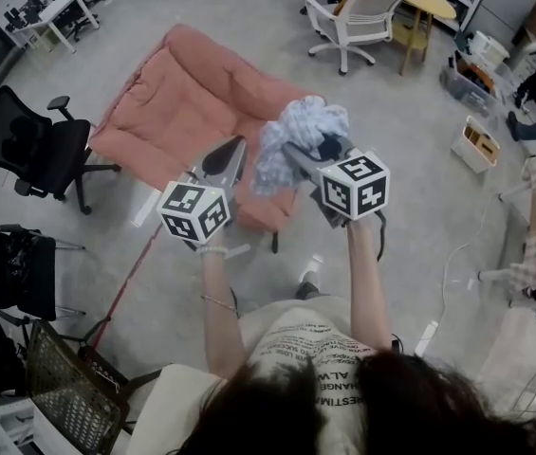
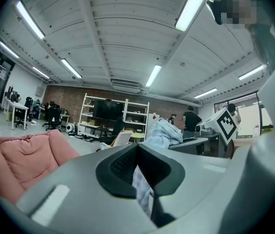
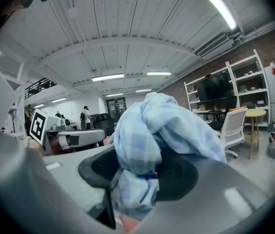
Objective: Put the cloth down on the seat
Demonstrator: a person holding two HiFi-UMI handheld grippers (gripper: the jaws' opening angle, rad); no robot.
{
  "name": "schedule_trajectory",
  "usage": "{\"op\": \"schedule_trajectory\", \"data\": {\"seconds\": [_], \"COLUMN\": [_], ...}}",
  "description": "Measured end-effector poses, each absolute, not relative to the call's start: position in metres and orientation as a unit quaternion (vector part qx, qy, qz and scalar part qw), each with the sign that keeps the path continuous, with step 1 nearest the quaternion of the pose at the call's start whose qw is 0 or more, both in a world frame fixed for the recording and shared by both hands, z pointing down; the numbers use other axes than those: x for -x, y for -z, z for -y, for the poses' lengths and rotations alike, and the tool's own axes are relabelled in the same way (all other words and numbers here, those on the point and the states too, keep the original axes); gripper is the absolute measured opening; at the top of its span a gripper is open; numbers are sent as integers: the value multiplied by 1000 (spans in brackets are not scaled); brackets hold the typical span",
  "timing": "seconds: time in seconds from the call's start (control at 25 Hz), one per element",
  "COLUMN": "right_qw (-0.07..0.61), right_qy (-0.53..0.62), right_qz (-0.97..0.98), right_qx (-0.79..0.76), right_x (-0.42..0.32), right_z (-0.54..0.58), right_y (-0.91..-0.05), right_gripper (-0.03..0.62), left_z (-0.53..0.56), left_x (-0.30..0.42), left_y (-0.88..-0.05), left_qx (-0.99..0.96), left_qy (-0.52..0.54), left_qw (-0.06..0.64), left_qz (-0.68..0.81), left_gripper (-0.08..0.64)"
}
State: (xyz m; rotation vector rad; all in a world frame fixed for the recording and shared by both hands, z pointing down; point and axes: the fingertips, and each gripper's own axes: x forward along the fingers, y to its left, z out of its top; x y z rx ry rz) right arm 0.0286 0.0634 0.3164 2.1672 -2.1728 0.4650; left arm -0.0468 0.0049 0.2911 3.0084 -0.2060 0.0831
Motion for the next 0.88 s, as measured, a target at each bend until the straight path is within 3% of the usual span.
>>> {"op": "schedule_trajectory", "data": {"seconds": [0.88], "right_qw": [36], "right_qy": [-187], "right_qz": [744], "right_qx": [-641], "right_x": [-92], "right_z": [-35], "right_y": [-355], "right_gripper": [216], "left_z": [15], "left_x": [-8], "left_y": [-322], "left_qx": [-983], "left_qy": [-52], "left_qw": [86], "left_qz": [152], "left_gripper": [0]}}
